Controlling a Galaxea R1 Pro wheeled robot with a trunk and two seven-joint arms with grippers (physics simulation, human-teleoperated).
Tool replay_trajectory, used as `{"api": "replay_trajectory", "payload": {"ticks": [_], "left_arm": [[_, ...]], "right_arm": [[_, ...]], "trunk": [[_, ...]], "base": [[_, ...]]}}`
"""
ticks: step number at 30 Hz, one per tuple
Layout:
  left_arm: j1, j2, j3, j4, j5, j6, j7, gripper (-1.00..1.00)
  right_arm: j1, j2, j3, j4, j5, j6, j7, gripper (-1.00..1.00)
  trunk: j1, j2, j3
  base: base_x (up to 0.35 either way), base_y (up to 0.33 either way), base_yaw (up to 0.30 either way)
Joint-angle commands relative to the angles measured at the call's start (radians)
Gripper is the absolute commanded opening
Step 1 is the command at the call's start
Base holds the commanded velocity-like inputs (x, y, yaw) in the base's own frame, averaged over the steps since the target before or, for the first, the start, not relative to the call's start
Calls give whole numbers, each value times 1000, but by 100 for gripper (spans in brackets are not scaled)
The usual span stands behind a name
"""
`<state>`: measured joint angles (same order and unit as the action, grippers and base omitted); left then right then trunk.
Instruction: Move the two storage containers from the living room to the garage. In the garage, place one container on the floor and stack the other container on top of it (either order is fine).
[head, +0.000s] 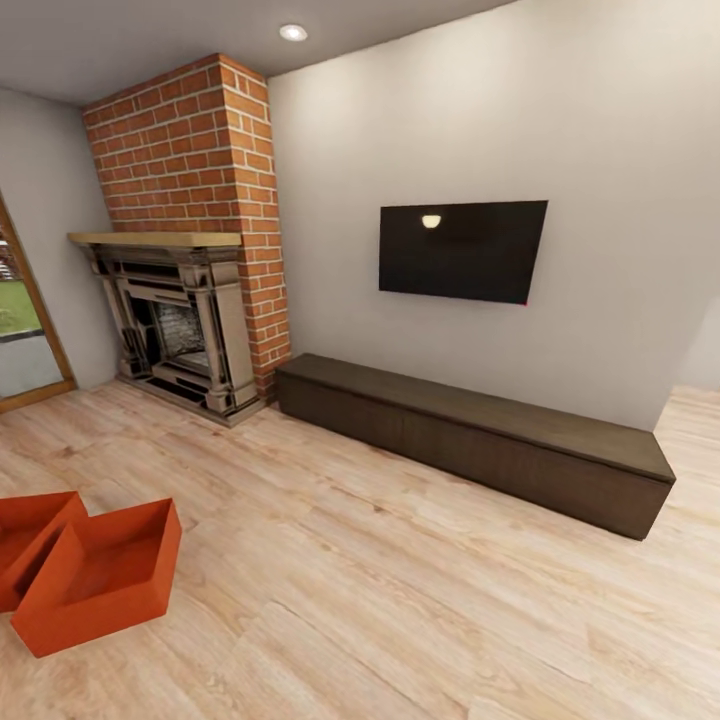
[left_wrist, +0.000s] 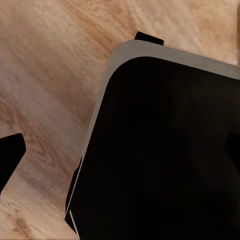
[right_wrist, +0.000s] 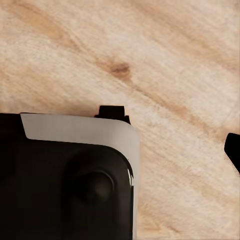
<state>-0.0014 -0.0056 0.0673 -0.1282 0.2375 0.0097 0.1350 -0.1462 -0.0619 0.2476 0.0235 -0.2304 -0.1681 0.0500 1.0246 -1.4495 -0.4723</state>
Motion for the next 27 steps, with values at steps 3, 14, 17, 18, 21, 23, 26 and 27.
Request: {"api": "replay_trajectory", "payload": {"ticks": [3, 14, 17, 18, 21, 23, 26, 27], "left_arm": [[0, -1, 6, -2, 3, 1, 2, 100], [0, -1, 6, -2, 3, 1, 2, 100], [0, -1, 6, -2, 3, 0, 2, 100], [0, -1, 6, -2, 2, 0, 2, 100], [0, -1, 6, -2, 2, 0, 2, 100], [0, -1, 6, -2, 2, 0, 2, 100], [0, -1, 6, -2, 2, 0, 2, 100], [0, -1, 6, -2, 2, 0, 2, 100]], "right_arm": [[-1, 0, 7, 3, -10, -5, 5, 100], [-1, 1, 5, 3, -7, -6, 5, 100], [-1, 0, 8, 3, -5, -8, 5, 100], [-1, -1, 8, 3, -5, -8, 5, 100], [-1, -1, 8, 3, -4, -8, 5, 100], [-1, -1, 8, 3, -4, -8, 5, 100], [-1, -1, 9, 3, -4, -8, 5, 100], [-1, -1, 10, 3, -4, -8, 5, 100]], "trunk": [[0, 0, -1], [0, 0, -1], [0, 0, -1], [0, 0, -1], [0, 0, -1], [0, 0, -1], [0, 0, -1], [0, 0, -1]], "base": [[239, 0, 0], [244, 0, 0], [233, 0, 0], [202, 0, 0], [163, 0, 0], [110, 0, 0], [46, 0, 0], [20, 0, 0]]}}
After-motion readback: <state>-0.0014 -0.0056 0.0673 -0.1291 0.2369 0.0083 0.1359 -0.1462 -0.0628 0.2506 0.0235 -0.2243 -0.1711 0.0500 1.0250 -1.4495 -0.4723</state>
